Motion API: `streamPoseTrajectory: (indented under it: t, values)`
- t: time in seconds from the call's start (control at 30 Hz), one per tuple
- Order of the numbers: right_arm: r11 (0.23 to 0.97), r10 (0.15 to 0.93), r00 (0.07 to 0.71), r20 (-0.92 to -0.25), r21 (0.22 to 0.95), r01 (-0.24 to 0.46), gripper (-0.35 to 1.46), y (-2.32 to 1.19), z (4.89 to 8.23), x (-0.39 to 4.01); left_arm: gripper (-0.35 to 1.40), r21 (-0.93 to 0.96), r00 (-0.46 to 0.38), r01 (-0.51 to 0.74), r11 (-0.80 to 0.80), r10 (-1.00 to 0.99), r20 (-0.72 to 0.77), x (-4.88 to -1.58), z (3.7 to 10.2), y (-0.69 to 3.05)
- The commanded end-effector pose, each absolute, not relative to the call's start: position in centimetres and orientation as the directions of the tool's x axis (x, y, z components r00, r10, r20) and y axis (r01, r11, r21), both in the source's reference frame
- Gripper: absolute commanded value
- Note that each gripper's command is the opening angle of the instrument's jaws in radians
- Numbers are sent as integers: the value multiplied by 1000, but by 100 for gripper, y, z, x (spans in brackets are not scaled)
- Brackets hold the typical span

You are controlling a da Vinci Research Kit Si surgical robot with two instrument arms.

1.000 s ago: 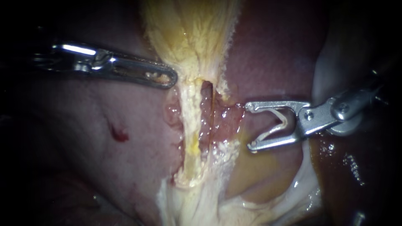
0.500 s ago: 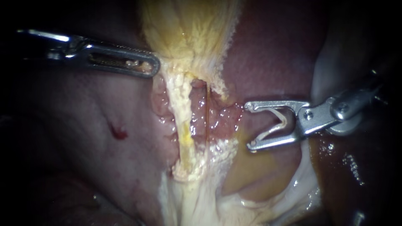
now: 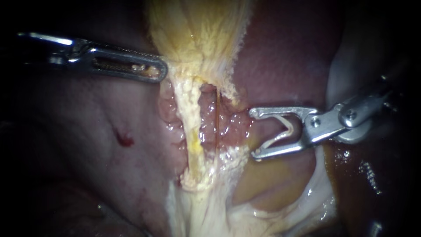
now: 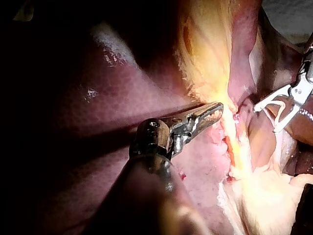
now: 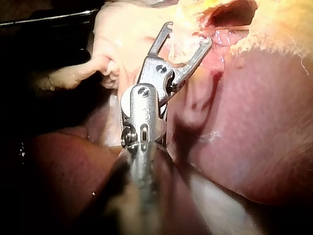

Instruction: Clipping first clip left tube

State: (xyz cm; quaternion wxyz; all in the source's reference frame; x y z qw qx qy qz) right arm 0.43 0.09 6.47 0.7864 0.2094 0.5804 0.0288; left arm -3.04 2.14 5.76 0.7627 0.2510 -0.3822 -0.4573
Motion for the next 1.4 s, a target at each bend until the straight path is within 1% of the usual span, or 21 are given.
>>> streamPoseTrajectory:
  t: [0.03, 0.17, 0.3, 0.53, 0.77, 1.13, 1.4]
  values:
    - [907, 298, 326, -897, 373, 197, 50, 6, 649, 48, -35, 732, 289, 506, 456, -890, 353, -304, 576, 214]
    - [891, 327, 334, -884, 406, 203, 50, -6, 655, 74, -35, 732, 289, 506, 455, -890, 353, -305, 576, 214]
    - [882, 342, 332, -879, 423, 210, 50, -15, 656, 94, -35, 732, 289, 506, 455, -890, 353, -305, 576, 215]
    - [869, 365, 332, -870, 446, 214, 50, -21, 660, 115, -35, 732, 289, 507, 455, -890, 353, -306, 577, 215]
    - [858, 386, 339, -858, 469, 209, 50, -24, 670, 120, -35, 732, 289, 507, 455, -890, 353, -306, 577, 215]
    - [831, 444, 355, -823, 526, 179, 50, -19, 700, 117, -35, 732, 289, 507, 455, -890, 353, -306, 575, 214]
    - [824, 454, 360, -815, 538, 177, 50, -19, 715, 119, -35, 732, 288, 508, 455, -890, 353, -307, 574, 212]
